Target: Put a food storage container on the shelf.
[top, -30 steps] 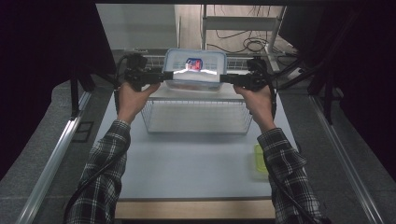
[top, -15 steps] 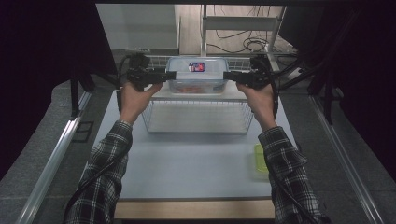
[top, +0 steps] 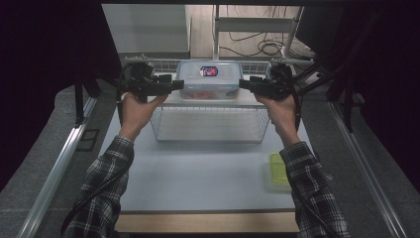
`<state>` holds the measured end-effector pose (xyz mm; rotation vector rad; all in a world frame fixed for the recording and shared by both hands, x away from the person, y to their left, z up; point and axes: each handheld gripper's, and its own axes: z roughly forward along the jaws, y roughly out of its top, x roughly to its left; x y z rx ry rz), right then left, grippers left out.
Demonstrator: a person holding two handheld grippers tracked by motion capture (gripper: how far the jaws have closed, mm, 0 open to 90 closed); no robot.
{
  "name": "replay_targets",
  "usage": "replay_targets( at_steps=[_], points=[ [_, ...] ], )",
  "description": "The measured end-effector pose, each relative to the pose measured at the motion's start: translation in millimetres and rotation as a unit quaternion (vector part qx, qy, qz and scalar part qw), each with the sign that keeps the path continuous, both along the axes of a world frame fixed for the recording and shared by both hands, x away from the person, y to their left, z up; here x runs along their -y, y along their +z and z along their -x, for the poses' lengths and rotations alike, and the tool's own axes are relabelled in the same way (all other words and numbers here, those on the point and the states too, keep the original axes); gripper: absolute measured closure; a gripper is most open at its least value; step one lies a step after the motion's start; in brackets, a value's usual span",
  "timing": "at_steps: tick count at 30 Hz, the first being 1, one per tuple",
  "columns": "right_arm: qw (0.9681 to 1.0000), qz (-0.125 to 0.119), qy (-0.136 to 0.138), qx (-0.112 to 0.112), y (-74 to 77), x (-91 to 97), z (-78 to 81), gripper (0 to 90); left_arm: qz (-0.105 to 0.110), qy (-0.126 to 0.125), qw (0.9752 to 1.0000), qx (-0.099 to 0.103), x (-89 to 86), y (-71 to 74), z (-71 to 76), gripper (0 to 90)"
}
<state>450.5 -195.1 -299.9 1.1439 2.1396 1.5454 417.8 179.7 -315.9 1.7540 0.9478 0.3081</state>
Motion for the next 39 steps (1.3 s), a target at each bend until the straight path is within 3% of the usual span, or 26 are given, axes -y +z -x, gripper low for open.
replay_targets(
  at_steps=[4, 7, 18, 29, 39],
  points=[
    [0.9998, 0.011, 0.005, 0.013, -5.2, 2.9, 9.7, 37.1, -0.039, -0.008, 0.9991, 0.012, 2.6, -6.3, 13.5, 29.5],
    [0.9995, 0.017, 0.012, 0.022, -8.8, 3.9, 18.1, 33.4, -0.047, -0.018, 0.9987, 0.011, 2.9, -10.8, 20.7, 26.7],
    [0.9982, 0.033, 0.036, 0.036, -21.9, 4.5, 46.5, 21.3, -0.047, -0.041, 0.9981, 0.006, 1.0, -30.0, 50.0, 17.4],
    [0.9956, 0.055, 0.058, 0.049, -39.9, 4.3, 76.6, 13.4, -0.063, -0.048, 0.9968, 0.007, 0.3, -53.5, 81.2, 14.7],
    [0.9938, 0.067, 0.074, 0.050, -57.1, 6.8, 99.0, 7.7, -0.051, -0.055, 0.9972, 0.006, 1.4, -73.6, 104.8, 8.7]
  ],
)
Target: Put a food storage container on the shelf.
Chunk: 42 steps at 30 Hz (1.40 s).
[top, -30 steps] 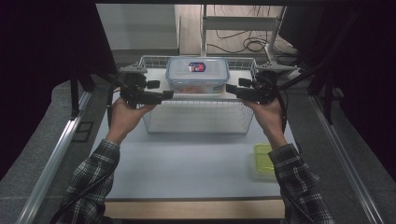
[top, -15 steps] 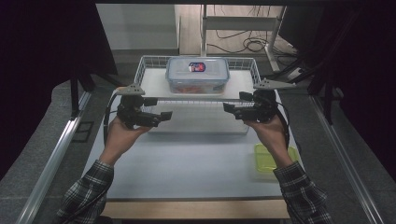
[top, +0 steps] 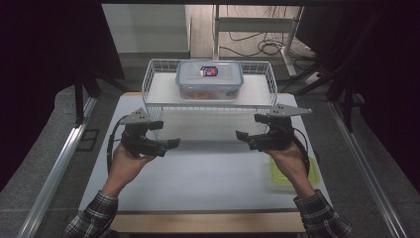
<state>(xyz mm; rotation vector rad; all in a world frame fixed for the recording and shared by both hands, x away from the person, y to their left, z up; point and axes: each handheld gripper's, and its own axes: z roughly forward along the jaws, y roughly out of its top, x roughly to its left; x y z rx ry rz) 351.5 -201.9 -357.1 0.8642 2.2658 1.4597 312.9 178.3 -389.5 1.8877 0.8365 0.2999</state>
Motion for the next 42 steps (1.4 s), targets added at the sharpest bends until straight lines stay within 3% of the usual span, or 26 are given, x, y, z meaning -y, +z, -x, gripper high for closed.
replay_targets(
  at_steps=[7, 15, 30, 35, 42],
  points=[
    [1.0000, 0.003, 0.007, 0.000, -13.2, 4.0, 15.2, 5.5, -0.003, -0.006, 1.0000, -0.004, 2.7, -17.8, 15.1, 6.6],
    [0.9997, 0.022, -0.002, 0.009, -30.3, 9.7, 29.0, 3.9, -0.011, -0.005, 0.9999, 0.010, 3.0, -32.9, 32.9, 4.3],
    [0.9994, 0.033, 0.000, 0.012, -54.6, 16.9, 52.7, 2.3, -0.028, 0.003, 0.9994, 0.021, 2.6, -59.4, 57.9, 2.7],
    [0.9995, 0.031, 0.005, -0.002, -66.9, 18.8, 59.0, 2.1, -0.032, 0.014, 0.9991, 0.024, -0.5, -70.2, 64.8, 2.1],
    [0.9985, 0.052, 0.014, -0.012, -87.9, 17.3, 67.8, 1.0, -0.029, 0.027, 0.9991, 0.016, -7.1, -90.7, 71.8, 2.2]
  ],
)
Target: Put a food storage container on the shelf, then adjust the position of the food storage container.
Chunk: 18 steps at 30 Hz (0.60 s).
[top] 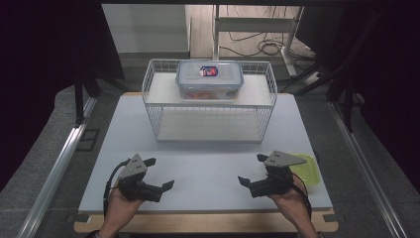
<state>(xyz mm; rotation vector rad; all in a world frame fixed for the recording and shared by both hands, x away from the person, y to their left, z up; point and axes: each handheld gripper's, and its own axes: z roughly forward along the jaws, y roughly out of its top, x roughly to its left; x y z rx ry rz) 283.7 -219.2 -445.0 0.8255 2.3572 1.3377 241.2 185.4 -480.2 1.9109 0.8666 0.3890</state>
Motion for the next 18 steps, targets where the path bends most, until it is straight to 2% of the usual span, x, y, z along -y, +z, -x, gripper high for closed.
replay_targets(
  at_steps=[6, 9, 13, 18],
  points=[
    [0.9999, 0.005, 0.000, -0.012, -14.2, 0.8, 4.9, 1.2, -0.023, 0.008, 0.9997, 0.000, 0.4, -13.5, 6.7, 2.2],
    [0.9997, 0.011, -0.002, -0.023, -21.8, 2.5, 6.3, 1.3, -0.042, 0.006, 0.9991, -0.004, 2.9, -20.5, 8.6, 2.2],
    [0.9992, 0.015, -0.014, -0.033, -25.9, 7.0, 5.5, 1.0, -0.046, 0.004, 0.9989, -0.007, 4.8, -24.8, 7.8, 2.1],
    [0.9979, 0.012, -0.050, -0.039, -23.2, 18.0, 1.0, 0.0, -0.045, 0.001, 0.9990, -0.006, 5.2, -27.3, 7.6, 2.2]
  ],
)
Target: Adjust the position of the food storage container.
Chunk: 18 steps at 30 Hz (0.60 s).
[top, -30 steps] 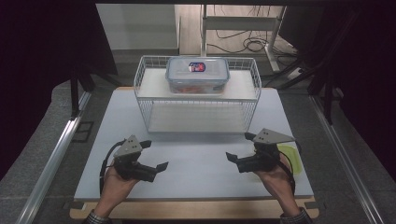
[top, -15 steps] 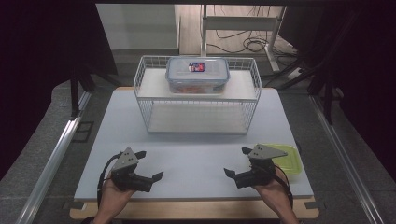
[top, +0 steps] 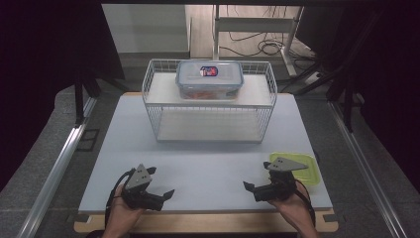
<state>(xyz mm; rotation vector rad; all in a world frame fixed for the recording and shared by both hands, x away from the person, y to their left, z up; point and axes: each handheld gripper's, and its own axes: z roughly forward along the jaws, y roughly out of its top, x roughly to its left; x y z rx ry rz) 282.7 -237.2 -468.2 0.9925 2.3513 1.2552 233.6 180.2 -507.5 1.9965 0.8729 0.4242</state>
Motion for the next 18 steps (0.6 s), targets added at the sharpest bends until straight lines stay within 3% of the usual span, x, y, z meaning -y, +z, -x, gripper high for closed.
replay_targets(
  at_steps=[5, 8, 11, 13, 18],
  points=[
    [0.9993, -0.003, -0.033, -0.019, 3.1, 18.5, -8.0, 0.7, 0.003, 0.001, 1.0000, -0.006, -1.1, -3.2, -1.2, 2.3],
    [0.9981, 0.005, -0.058, -0.016, 5.5, 32.5, -12.5, 8.4, 0.004, -0.001, 1.0000, -0.006, -1.2, -3.6, -1.1, 2.5],
    [0.9960, 0.008, -0.088, -0.017, 8.9, 48.4, -15.7, 23.4, 0.004, -0.002, 1.0000, -0.007, -1.2, -4.1, -1.3, 2.7],
    [0.9936, 0.025, -0.109, -0.014, 10.3, 60.5, -17.8, 35.5, 0.003, -0.003, 1.0000, -0.007, -1.0, -4.3, -1.2, 3.1],
    [0.9899, 0.048, -0.133, -0.009, 10.3, 92.2, -22.3, 66.1, 0.005, -0.005, 0.9999, -0.009, -0.4, -4.1, -1.0, 3.5]
  ],
)
